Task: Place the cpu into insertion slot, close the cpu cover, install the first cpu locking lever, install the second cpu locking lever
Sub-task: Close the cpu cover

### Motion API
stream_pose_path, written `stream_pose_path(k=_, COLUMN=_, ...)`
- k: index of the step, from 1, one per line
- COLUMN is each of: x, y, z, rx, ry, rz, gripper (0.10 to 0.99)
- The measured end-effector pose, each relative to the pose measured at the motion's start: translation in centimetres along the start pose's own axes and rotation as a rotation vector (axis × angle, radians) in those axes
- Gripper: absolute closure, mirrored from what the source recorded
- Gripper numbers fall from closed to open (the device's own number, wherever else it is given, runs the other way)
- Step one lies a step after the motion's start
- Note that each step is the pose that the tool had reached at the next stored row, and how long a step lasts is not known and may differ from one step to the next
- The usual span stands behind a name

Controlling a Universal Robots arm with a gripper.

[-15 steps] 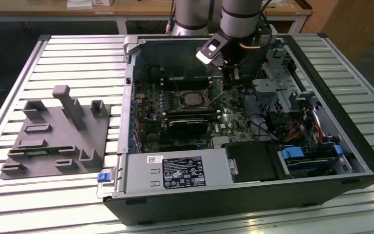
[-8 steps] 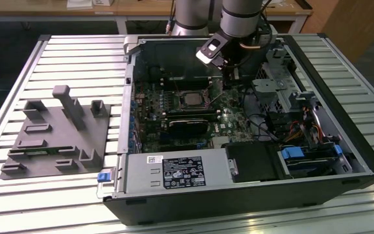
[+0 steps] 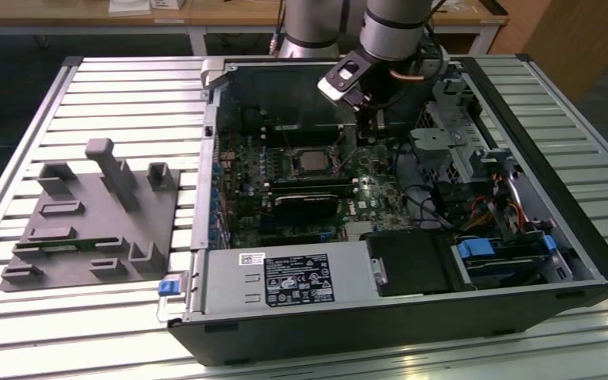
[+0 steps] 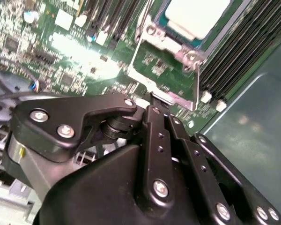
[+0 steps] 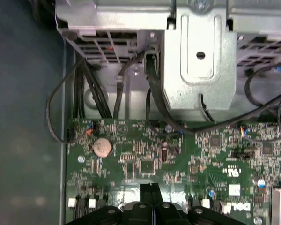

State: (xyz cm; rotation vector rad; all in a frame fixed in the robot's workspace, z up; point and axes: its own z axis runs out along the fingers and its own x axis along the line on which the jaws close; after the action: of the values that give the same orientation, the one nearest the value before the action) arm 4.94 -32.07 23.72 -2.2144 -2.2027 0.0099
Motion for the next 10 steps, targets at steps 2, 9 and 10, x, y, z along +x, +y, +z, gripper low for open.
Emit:
stream_pose_path(k=2, x=0.00, y=0.04, z=0.01, rx=0.029, ry=-0.0002, rz=0.000, gripper=0.980)
stream_pose_path(k=9, x=0.00, y=0.04, z=0.02, rx=0.053, ry=-0.0003, rz=0.000, gripper=0.980)
stream_pose_path(k=10, x=0.00, y=0.00, z=0.03, rx=0.053, ry=-0.0001, rz=0.000, gripper=0.980)
